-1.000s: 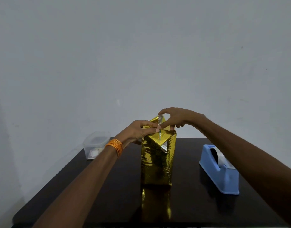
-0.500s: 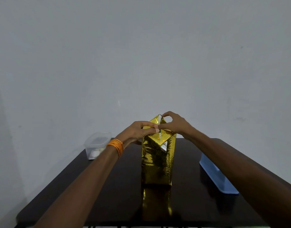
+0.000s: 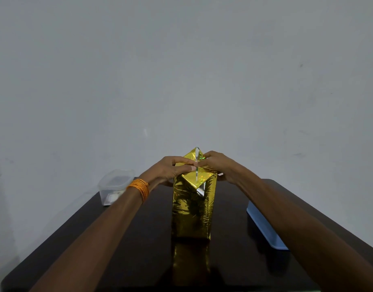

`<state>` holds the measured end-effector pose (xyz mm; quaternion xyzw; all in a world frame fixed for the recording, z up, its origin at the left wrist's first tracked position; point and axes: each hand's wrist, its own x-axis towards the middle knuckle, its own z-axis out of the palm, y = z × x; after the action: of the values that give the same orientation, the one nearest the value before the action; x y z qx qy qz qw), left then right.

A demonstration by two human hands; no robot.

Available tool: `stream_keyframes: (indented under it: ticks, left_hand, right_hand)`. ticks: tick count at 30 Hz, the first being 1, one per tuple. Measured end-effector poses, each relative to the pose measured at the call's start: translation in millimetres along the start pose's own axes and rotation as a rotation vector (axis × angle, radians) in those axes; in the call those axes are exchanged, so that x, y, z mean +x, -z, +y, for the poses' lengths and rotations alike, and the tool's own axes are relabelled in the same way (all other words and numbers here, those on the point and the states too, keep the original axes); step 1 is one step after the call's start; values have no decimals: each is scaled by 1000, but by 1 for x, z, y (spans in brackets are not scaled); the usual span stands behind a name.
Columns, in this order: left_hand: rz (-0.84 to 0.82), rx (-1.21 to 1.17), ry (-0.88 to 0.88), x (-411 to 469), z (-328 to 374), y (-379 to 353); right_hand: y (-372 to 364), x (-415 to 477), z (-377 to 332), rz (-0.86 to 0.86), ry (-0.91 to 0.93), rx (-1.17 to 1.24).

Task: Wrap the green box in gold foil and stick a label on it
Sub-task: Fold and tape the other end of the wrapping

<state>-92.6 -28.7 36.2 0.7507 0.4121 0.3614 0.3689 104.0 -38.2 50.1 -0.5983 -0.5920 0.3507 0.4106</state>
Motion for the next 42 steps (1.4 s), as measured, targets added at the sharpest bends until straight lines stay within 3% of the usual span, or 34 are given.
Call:
stream_keyframes:
  ticks: [4, 12, 17, 25, 42]
  left_hand:
    - [3, 19, 12, 0, -3, 4]
    - [14, 70, 10, 8, -13, 5]
    - [20, 71, 16, 3, -5, 1]
    - [2, 4, 9, -6, 2, 2]
    - [0, -102, 57, -16, 10, -4]
  right_hand:
    - [-7, 1, 4, 67, 26, 19]
    - [-11, 3, -8, 76, 103, -274]
    - [-11, 3, 1, -25, 53, -87]
    - [-3, 2, 11, 0, -60, 112]
    - [-8, -14, 25, 59, 23, 323]
